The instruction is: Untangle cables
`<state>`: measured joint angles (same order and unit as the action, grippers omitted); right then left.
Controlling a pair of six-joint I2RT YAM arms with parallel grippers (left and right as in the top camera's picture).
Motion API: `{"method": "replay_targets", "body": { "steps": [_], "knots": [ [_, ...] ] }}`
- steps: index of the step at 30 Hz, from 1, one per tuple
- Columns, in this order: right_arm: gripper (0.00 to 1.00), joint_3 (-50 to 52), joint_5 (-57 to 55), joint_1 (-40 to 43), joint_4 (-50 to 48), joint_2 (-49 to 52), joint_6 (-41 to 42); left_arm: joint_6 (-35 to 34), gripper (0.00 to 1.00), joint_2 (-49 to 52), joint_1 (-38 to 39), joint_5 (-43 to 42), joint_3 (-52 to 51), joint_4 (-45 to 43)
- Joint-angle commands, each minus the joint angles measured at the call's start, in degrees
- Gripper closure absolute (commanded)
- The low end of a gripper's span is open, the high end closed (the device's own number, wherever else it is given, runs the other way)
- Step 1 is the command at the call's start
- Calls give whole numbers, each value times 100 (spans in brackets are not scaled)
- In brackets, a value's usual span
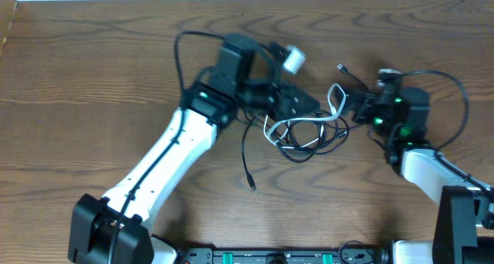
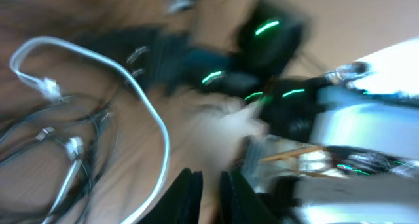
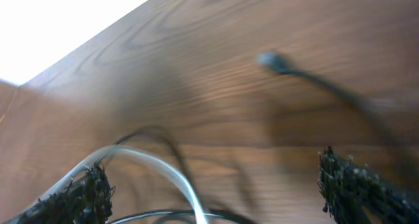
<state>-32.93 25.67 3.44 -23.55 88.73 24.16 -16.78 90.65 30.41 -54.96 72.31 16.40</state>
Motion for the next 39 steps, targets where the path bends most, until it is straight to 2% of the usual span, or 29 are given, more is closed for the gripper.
{"method": "replay_targets", "body": {
  "steps": [1,3,4,6,10,19,29,35,37,39],
  "knots": [
    [1,-7,258,337,238,-101,216,321,67,7,409,2496,66,597],
    [1,-7,343,424,479,-98,214,321,50,7,621,3576,66,960],
    [1,-7,343,435,562,-101,214,321,36,7,693,3936,66,1078],
    [1,-7,343,435,717,-98,214,321,29,7,804,4629,66,1305],
    [1,-7,343,387,938,-98,214,278,29,7,833,5357,66,1491],
    [1,-7,343,212,1078,-98,216,280,30,264,817,5523,50,1805],
    [1,-7,341,-90,1117,-98,216,146,44,1054,817,5497,50,1805],
    [1,-7,341,-146,1119,-98,216,146,46,1115,820,5499,50,1801],
    [1,-7,341,-146,1119,-98,216,146,53,1115,820,5497,50,1803],
    [1,-7,341,-153,1123,-98,216,146,55,1115,820,5497,50,1797]
  ]
}}
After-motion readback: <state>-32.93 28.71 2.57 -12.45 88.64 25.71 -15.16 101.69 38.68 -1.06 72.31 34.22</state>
